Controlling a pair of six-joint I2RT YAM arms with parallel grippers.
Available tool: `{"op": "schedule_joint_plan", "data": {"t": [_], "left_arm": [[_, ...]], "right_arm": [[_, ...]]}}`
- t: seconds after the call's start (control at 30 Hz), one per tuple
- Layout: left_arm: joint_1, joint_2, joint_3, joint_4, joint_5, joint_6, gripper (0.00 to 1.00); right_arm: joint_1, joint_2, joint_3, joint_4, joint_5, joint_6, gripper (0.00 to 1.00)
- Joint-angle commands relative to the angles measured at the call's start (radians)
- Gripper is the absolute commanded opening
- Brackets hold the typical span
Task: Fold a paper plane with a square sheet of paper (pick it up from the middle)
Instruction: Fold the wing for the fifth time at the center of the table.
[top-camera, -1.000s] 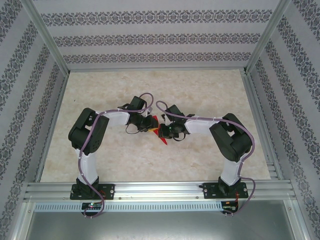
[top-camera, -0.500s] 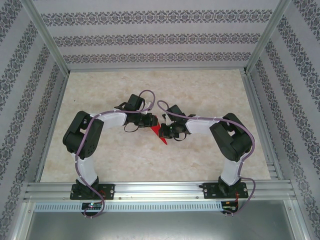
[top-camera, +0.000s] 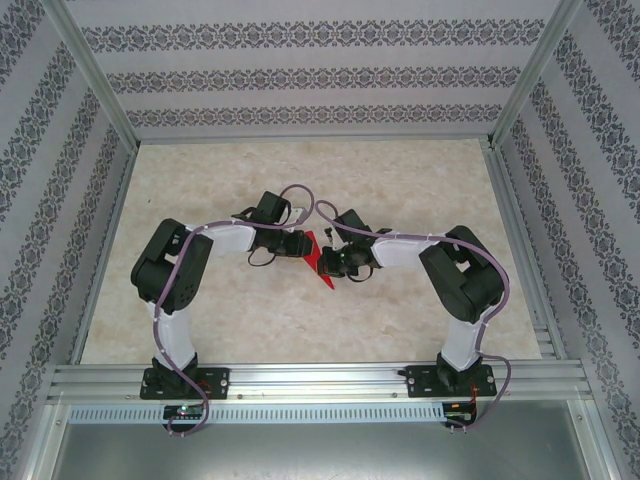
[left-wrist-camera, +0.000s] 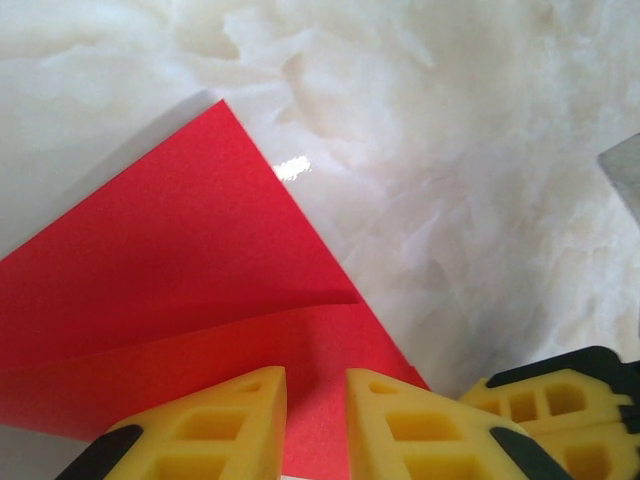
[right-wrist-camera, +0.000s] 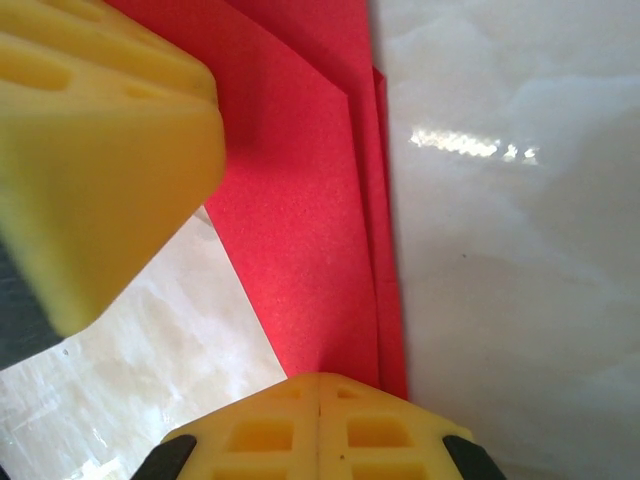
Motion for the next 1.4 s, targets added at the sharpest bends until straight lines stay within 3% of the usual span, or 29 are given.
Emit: {"op": "schedule_joint_plan", "data": {"t": [0.0, 1.37], "left_arm": [[0.011, 0.016, -0.018, 0.051, -0.022, 0.050, 0.24], [0.214, 0.178, 0.150, -0.030, -0.120, 0.054, 0.24]], "right_arm": [[-0.011, 0.067, -0.056, -0.103, 0.081, 0.009, 0.04], [-0.023, 0.033, -0.162, -0.111, 0.067, -0.005, 0.04]]}}
